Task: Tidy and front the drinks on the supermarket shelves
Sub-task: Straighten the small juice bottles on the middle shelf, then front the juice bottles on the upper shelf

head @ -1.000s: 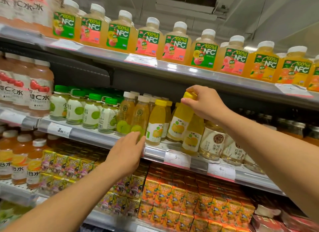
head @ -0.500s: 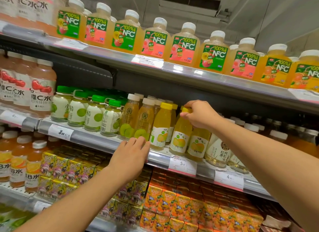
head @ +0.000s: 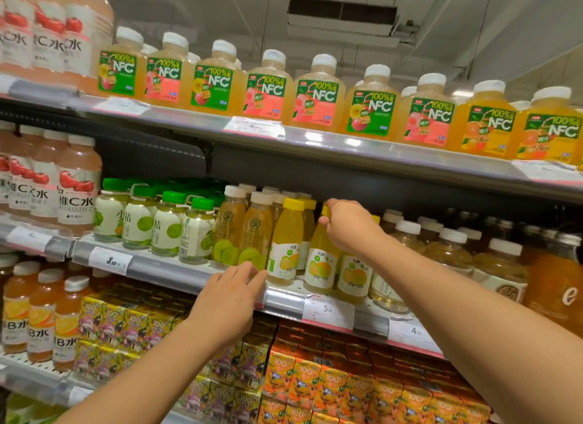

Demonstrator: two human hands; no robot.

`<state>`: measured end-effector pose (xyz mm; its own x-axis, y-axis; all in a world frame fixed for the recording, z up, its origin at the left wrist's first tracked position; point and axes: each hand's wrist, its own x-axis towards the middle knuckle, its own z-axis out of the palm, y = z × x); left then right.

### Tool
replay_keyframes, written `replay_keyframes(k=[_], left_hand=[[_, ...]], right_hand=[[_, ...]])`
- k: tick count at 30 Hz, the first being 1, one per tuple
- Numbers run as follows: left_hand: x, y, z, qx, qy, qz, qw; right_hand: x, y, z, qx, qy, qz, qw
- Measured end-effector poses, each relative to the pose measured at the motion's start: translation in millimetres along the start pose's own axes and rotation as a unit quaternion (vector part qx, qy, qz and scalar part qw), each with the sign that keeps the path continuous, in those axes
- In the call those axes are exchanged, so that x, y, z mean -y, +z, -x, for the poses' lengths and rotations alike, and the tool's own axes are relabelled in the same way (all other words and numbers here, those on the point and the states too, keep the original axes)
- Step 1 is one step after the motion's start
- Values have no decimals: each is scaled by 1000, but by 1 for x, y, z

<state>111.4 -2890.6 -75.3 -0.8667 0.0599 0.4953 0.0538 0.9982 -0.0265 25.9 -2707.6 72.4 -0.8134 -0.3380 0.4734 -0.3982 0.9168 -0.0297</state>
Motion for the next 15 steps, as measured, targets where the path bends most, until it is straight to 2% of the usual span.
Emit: replay_keyframes(k=[5,7,9,12,14,15], left_hand=[[-5,-19,5,48,4,-8,999],[-4,-21,15,48,-7,12,999],[1,-23,27,29,-29,31,999],[7,-31,42,0,-38,24,999],[12,-41,47,-14,-48,22,999],[15,-46,48,-21,-50,21,998]], right_hand=[[2,-3,5,15,-19,-1,1000],[4,-9,14,-9,-47,8,999],[6,-21,22,-84,-117,-3,990],[13,-47,32,-199,-266,-58,941],[19,-62,30,-275,-322,-70,903],[23,-66,28,-298,-325,-59,896]])
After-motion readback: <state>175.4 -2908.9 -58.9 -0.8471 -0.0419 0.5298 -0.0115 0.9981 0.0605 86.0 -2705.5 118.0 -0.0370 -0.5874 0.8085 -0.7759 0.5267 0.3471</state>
